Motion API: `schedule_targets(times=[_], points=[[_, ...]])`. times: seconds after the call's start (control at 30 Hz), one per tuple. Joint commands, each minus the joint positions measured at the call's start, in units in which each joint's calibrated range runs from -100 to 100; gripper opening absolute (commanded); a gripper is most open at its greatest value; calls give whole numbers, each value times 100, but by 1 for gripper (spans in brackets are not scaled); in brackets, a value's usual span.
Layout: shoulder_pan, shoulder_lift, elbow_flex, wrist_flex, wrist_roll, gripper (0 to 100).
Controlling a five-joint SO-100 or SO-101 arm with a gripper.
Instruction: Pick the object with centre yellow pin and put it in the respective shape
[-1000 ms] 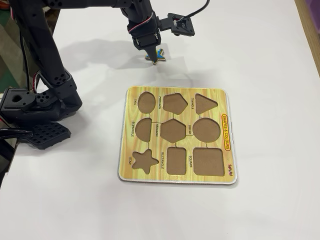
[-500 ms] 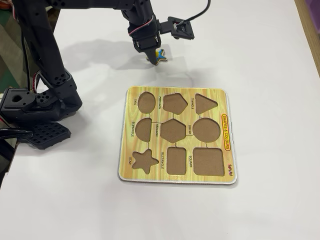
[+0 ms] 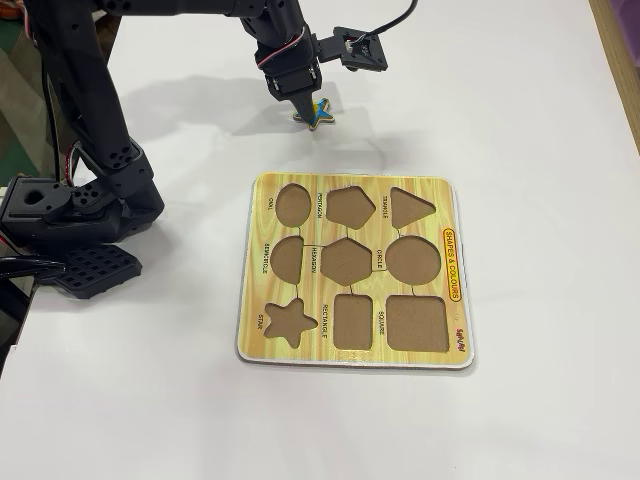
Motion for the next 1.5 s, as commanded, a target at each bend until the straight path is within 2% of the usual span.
schedule_targets(times=[0.0,0.97,1.13,1.47], points=[[9,-87,-234,-77,-16,12],[146,223,-297,-86,5,12],[155,231,-198,-552,11,12],[126,231,36,-552,16,12]])
